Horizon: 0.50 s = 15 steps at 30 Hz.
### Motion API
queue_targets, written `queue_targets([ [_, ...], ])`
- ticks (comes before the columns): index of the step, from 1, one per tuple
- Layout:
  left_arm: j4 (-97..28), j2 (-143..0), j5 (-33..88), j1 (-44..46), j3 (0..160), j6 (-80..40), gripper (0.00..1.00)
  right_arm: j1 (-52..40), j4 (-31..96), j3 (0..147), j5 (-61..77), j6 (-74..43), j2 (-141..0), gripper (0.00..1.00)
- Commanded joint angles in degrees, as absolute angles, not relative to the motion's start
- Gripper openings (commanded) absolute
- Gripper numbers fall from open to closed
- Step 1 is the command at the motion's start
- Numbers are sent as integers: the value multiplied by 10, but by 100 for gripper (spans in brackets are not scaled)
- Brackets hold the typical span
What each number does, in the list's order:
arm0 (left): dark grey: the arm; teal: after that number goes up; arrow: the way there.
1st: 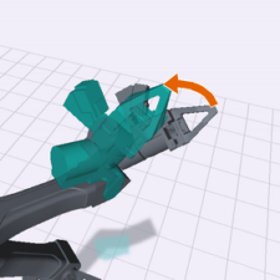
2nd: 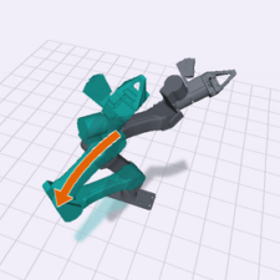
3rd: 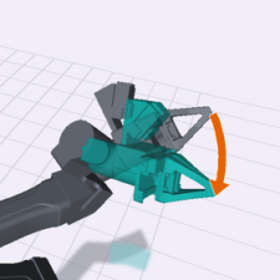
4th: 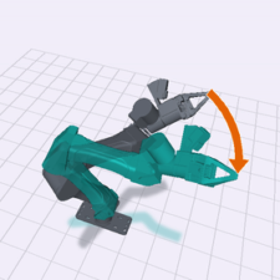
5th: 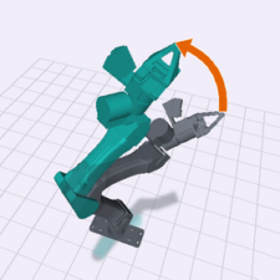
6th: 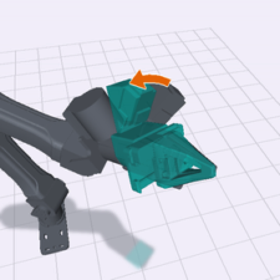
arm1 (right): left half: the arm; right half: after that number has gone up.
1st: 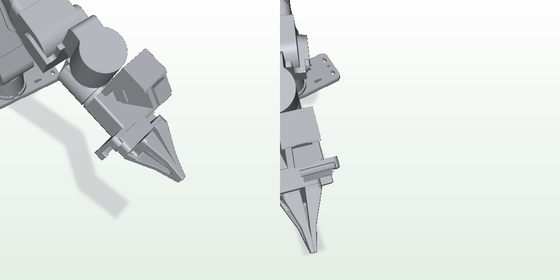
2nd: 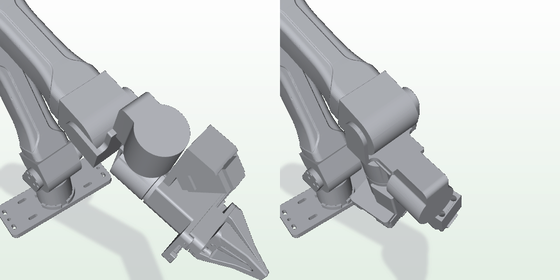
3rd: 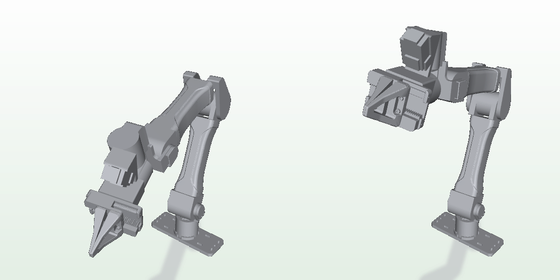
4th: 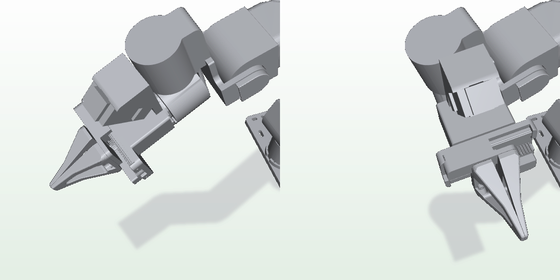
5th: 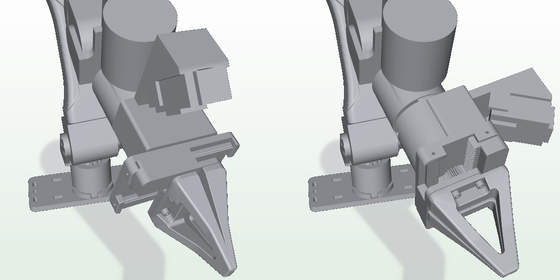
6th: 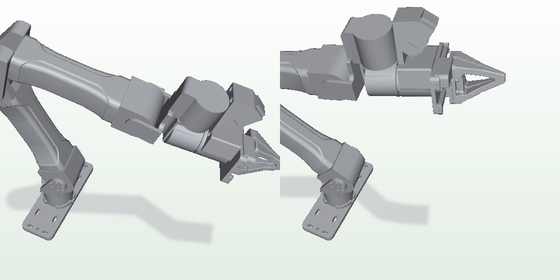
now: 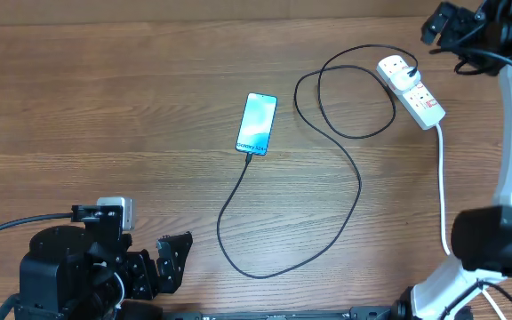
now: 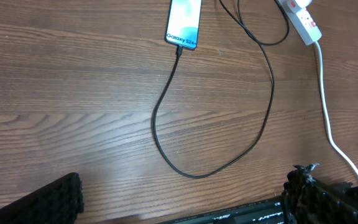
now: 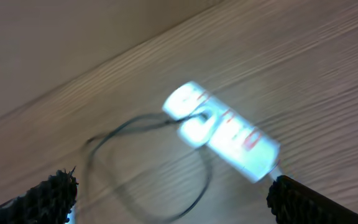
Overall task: Plug charger to phone and switch on socket
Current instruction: 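Move the right gripper over the white power strip's switch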
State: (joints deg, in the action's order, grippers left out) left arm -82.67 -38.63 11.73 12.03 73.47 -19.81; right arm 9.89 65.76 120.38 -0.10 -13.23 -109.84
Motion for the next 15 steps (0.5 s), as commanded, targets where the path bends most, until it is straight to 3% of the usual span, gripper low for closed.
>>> queue_targets([
  [1, -825, -382, 114, 124, 733, -208, 99, 116, 632, 1215, -123, -115, -1126, 100],
  [15, -825, -382, 114, 124, 733, -208, 99, 146, 564, 1202, -128, -115, -1286, 100],
])
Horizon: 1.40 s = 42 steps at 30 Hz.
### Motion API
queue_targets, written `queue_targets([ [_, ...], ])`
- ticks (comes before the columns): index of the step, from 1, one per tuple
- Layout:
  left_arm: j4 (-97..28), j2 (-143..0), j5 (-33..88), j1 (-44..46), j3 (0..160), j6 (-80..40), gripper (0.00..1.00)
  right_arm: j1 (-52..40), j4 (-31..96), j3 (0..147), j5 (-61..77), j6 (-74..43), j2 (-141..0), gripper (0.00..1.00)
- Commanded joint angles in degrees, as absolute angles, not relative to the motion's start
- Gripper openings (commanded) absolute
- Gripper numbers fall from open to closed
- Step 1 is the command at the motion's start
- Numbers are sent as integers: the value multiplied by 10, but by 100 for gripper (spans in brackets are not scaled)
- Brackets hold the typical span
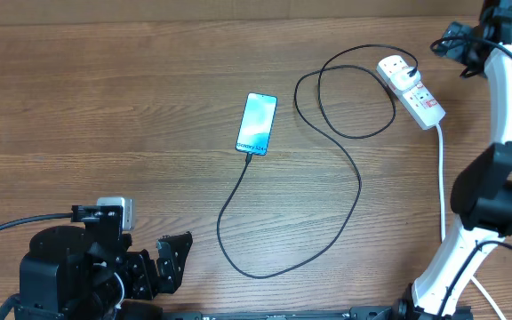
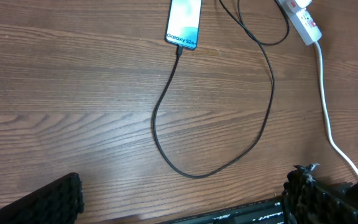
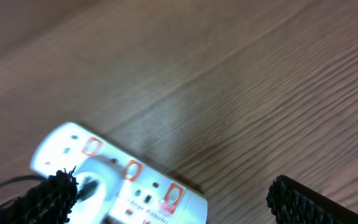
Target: Plug charger to phone and switch on socket
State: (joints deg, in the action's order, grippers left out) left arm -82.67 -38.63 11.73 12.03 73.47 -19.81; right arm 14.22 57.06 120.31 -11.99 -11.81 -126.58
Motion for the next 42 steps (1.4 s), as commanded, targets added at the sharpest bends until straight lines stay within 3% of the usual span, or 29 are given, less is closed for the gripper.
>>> queue_targets([
  [1, -825, -382, 114, 124, 733, -208, 99, 148, 562, 1202, -128, -115, -1296, 100],
  [42, -825, -382, 114, 124, 733, -208, 100, 163, 559, 1199, -74, -115, -1407, 100],
])
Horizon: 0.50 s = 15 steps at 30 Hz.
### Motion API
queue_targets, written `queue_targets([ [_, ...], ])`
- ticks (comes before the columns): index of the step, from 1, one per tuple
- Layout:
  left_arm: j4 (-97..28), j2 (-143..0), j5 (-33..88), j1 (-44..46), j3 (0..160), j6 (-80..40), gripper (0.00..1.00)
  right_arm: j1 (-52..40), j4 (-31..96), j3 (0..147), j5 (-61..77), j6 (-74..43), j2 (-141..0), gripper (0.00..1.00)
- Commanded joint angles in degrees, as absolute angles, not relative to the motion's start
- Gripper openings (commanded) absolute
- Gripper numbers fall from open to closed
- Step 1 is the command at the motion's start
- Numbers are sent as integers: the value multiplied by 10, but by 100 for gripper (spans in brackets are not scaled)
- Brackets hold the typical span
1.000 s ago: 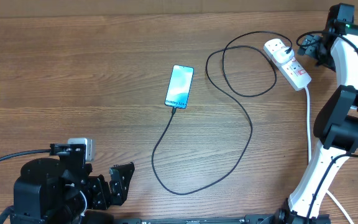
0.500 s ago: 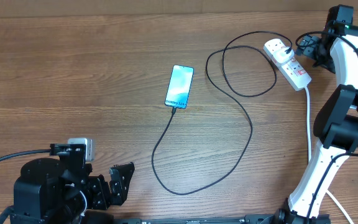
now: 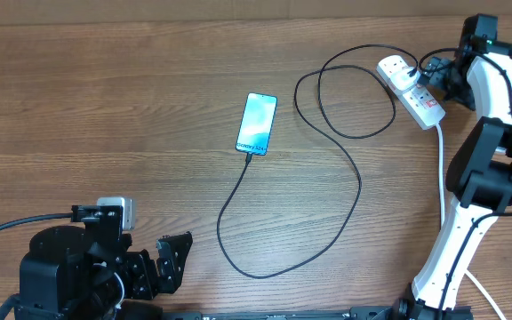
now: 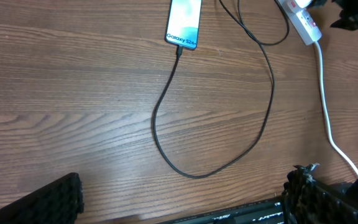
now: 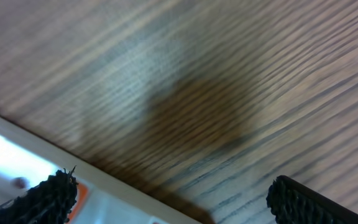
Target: Plug charger to phone and switch on socket
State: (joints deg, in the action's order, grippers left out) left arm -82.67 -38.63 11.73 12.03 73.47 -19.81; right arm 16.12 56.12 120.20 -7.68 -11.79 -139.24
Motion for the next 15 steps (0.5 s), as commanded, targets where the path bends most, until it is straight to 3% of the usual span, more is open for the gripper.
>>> queue_targets([
  [1, -825, -382, 114, 124, 733, -208, 100, 163, 560, 1199, -74, -115, -1409, 100],
  [15, -825, -382, 114, 124, 733, -208, 100, 163, 580, 1199, -11, -114, -1409, 100],
])
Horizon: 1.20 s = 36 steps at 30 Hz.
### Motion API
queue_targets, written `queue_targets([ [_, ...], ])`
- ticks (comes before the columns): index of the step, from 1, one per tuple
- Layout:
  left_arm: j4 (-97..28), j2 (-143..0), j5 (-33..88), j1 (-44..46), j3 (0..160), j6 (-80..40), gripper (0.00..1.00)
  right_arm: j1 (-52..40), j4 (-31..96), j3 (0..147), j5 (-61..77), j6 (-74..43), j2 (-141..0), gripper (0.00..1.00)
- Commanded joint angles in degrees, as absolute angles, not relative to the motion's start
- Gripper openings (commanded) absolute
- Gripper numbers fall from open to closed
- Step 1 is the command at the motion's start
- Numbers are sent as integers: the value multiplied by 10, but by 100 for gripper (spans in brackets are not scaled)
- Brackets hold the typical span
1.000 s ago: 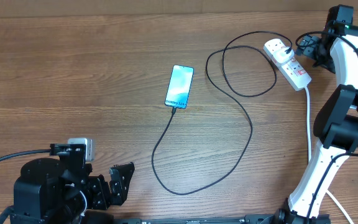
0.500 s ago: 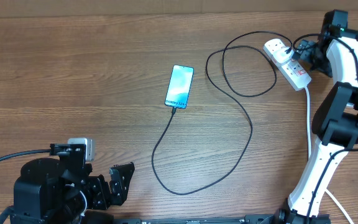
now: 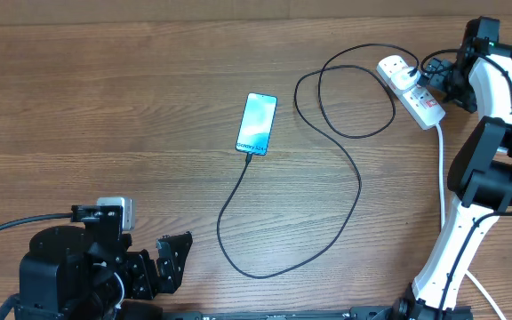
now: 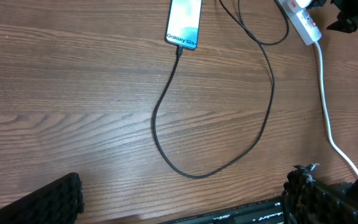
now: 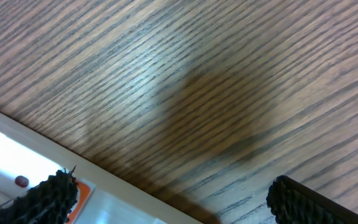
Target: Plug charger to phone and switch on socket
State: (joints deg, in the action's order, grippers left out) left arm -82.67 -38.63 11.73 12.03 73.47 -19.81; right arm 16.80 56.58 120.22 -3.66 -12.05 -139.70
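The phone [image 3: 257,123] lies mid-table with its screen lit, and the black charger cable [image 3: 359,182] is plugged into its near end. The cable loops back to a plug in the white socket strip [image 3: 412,92] at the far right. My right gripper [image 3: 443,84] is low at the strip's right side, open. In the right wrist view its left fingertip [image 5: 48,199] sits over an orange switch on the strip [image 5: 5,162], and the other fingertip is over bare wood. My left gripper [image 3: 172,262] rests open at the near left, far from everything.
The strip's white lead [image 3: 441,187] runs down the right side toward the near edge. The black cable forms a wide loop [image 4: 166,124] between the phone and the front of the table. My right arm's base [image 3: 496,236] stands at the right.
My right gripper has barely shifted beside the strip, and the strip edge shows a little more in the right wrist view. Phone, cable and left arm are unchanged.
First my right gripper was high over the far right corner, seeing the whole strip from a distance. Then it was closer above the strip. After that it was down at the strip's right side, where it still is. The phone stayed plugged in and lit throughout.
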Motion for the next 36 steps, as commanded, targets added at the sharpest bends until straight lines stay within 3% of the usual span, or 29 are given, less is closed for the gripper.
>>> queue_targets([
  [1, -825, -382, 114, 124, 733, -208, 100, 163, 580, 1199, -8, -114, -1409, 100],
  [36, -825, -382, 114, 124, 733, -208, 100, 162, 602, 1200, 28, -113, -1409, 100],
])
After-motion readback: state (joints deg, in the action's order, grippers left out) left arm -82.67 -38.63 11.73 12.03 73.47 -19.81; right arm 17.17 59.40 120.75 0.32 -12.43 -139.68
